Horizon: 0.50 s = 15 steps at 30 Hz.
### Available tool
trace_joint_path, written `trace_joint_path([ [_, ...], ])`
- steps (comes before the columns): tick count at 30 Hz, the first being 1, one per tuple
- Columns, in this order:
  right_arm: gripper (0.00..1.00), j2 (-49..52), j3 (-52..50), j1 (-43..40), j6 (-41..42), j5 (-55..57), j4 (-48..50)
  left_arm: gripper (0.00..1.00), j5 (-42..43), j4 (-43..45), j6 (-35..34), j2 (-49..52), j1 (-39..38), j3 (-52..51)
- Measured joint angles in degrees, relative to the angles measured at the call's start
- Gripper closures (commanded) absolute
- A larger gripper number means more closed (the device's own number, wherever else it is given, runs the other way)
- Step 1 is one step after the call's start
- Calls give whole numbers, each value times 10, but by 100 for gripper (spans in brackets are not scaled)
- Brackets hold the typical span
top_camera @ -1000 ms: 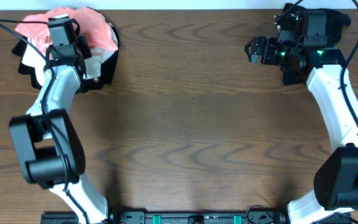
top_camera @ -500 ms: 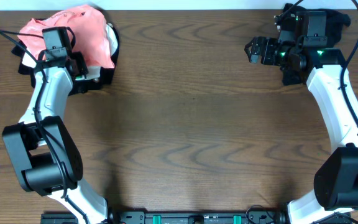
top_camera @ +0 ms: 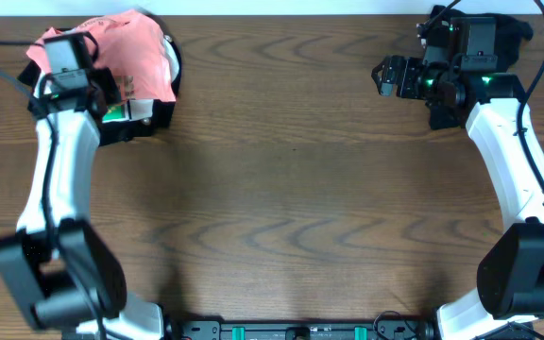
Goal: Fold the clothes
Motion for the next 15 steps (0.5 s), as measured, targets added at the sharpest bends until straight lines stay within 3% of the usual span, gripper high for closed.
trace_joint_path([
  [7,1,0,0,0,0,0,8,56,26,119,0,-41,0,2],
  [10,1,0,0,0,0,0,8,43,41,194,-1,-5,0,2],
  [15,1,0,0,0,0,0,7,38,51,336,-7,96,0,2],
])
